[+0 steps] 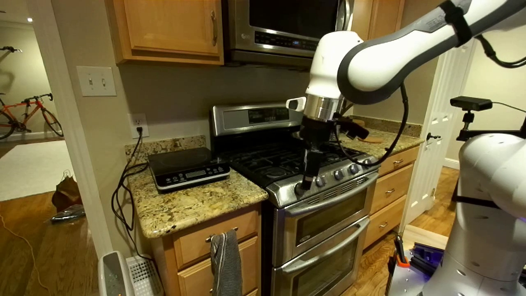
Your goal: Open the top drawer of the kitchen cabinet on the left of the stove
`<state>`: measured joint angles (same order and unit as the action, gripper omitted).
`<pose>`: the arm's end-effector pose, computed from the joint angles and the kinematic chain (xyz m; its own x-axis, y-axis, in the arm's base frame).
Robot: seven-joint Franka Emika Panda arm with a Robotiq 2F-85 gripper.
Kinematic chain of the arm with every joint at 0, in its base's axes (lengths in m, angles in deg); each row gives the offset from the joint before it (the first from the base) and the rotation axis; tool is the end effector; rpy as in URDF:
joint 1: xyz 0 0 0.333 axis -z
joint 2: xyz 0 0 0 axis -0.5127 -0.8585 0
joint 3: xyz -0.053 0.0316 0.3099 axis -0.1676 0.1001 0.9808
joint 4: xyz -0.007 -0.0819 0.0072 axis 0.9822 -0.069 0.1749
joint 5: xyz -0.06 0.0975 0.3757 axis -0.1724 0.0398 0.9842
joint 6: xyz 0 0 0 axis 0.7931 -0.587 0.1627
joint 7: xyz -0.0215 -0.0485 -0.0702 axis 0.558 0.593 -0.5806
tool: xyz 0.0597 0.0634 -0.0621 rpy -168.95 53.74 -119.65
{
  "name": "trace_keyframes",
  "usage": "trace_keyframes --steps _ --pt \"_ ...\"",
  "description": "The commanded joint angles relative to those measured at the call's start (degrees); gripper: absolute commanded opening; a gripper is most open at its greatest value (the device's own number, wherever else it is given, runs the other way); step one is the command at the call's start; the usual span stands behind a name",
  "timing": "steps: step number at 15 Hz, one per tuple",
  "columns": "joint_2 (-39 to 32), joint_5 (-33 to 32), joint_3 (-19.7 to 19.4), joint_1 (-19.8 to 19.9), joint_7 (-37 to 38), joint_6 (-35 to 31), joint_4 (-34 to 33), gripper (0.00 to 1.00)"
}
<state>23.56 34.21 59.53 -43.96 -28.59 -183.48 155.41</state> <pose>0.3513 0.0583 0.4014 0.8229 0.5398 0.1776 0.5480 -0.8365 0.0031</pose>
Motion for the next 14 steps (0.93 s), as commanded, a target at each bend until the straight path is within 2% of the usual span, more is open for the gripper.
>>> trace_keyframes --steps 1,5,9,11,13,14 --pt "-6.78 0.83 1.12 -3.01 -2.94 -6.66 -0.26 1.00" --pt "-15.86 0.31 3.14 -5.42 -4.77 -16.16 -1.43 1.00" --pt "-25.90 -1.75 5.33 -4.66 -6.45 -24.71 -4.66 1.00" --pt "-29.48 -3.28 6.26 -3.83 -8.26 -26.06 -6.65 1.00" --pt "-30.16 -2.87 6.98 -3.36 -11.07 -24.34 -7.81 1.00" --pt "-29.16 -2.03 7.89 -2.88 -8.47 -24.59 -6.46 1.00"
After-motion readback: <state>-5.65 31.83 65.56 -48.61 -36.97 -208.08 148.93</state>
